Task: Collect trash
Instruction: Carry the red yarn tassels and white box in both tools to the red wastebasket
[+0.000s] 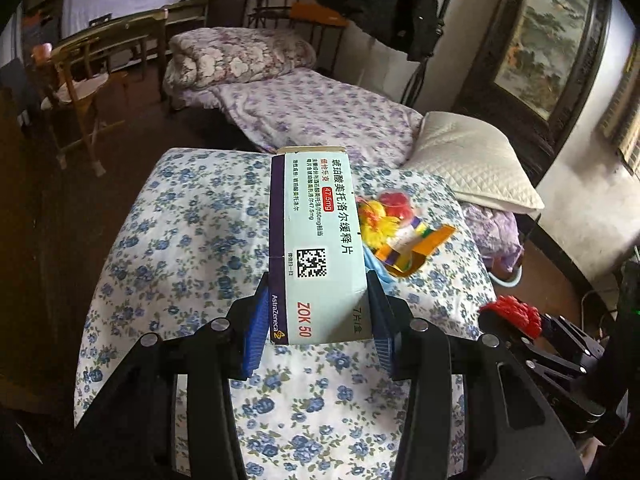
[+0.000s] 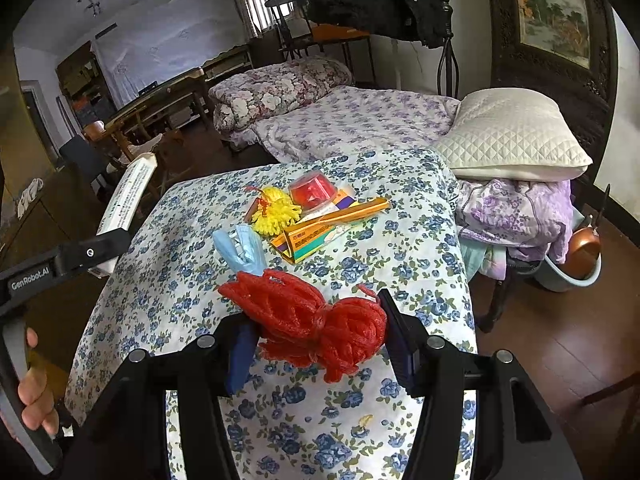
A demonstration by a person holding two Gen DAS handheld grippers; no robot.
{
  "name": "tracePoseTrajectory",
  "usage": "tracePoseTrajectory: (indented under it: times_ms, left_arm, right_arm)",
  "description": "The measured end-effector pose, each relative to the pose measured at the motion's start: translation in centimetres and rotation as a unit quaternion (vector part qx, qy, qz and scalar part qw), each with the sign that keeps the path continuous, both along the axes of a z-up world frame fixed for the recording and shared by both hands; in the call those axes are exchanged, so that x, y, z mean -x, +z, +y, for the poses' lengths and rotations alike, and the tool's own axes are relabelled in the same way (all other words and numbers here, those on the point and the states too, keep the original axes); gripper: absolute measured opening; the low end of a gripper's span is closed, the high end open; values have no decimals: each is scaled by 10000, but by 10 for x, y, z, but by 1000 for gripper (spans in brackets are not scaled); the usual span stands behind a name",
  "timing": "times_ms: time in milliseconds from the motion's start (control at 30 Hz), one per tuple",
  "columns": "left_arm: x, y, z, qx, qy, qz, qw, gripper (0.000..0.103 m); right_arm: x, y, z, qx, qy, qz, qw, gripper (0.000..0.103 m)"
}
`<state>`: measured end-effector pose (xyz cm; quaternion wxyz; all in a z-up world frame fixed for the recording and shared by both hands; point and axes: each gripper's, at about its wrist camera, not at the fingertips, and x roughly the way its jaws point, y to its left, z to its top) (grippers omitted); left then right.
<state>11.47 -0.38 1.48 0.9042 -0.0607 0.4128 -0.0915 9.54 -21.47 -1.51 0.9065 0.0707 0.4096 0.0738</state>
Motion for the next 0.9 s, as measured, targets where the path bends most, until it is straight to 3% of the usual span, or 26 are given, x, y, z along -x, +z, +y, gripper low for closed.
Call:
tracePoseTrajectory:
  times_ms: [367, 633, 733, 800, 900]
  left_arm:
    - [6, 6, -45, -50, -468, -126, 9988, 45]
    - [19, -1, -122, 73, -1339, 29, 9910, 45]
    - [33, -7, -161, 46, -1750, 87, 9845, 45]
    - [41, -11, -183, 41, -1962, 110, 9805, 45]
    - [53, -20, -225, 75, -2337, 219, 9720, 45]
  right_arm:
    - [8, 15, -20, -134, -216, -181, 9995, 57]
    - [53, 28, -98, -151, -1028, -394, 9938, 57]
    - [81, 9, -140, 159, -1493, -168, 9885, 57]
    - [105, -19, -176, 504, -1848, 180, 9813, 57]
    - [137, -74, -226, 590, -2238, 903, 9687, 57]
